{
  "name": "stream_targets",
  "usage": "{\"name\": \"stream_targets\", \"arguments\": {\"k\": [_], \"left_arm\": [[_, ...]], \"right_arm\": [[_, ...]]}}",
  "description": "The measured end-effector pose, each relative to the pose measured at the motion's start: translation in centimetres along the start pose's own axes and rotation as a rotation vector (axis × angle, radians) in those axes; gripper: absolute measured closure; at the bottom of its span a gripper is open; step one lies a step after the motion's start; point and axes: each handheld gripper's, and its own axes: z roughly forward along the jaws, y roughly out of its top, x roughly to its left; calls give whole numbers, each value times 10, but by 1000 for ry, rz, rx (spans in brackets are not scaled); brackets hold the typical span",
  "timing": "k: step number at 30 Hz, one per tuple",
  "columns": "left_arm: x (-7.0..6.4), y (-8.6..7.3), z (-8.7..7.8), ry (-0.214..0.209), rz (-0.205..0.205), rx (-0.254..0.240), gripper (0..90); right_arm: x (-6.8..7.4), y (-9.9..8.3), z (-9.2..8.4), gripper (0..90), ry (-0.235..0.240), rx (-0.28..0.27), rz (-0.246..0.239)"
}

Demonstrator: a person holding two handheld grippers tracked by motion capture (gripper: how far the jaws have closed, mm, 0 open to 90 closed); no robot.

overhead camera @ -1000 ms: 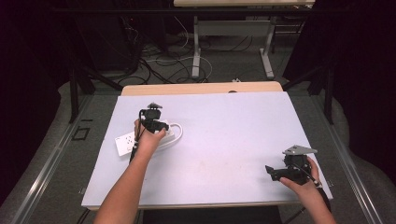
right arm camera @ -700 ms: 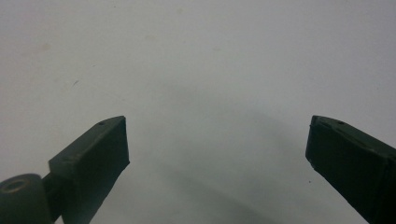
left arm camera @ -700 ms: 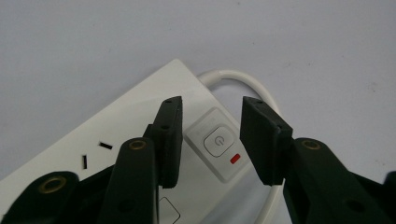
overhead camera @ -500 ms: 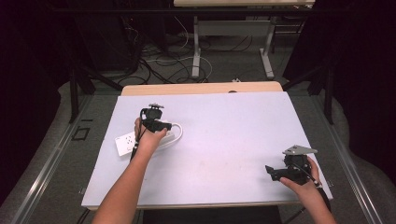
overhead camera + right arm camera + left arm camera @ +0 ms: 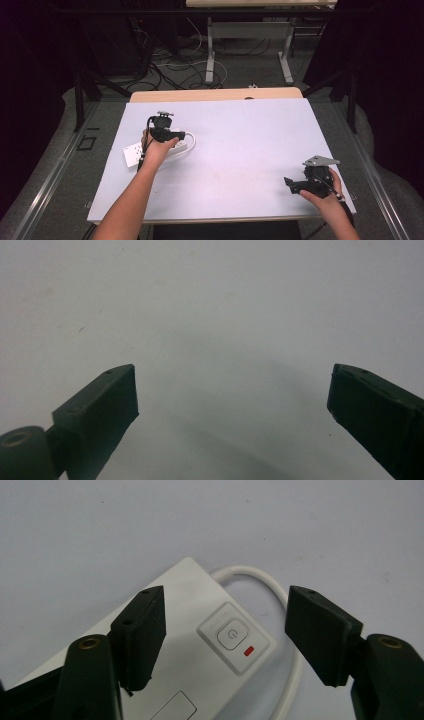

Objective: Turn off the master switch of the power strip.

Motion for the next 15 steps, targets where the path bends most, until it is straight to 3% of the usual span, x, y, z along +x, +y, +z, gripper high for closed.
{"name": "stream_targets", "arguments": {"k": [4,10,15], "left_arm": [[2,-1,-6,5,17,-10,299],[5,-5,-14,-26,-30,2,226],[4,-6,-21,-41,-24,0,156]], "right_arm": [[0,0,0,57,-4,0,-1],[0,0,0,57,-5,1,-1],[0,0,-1,57,-6,-3,-4]]}}
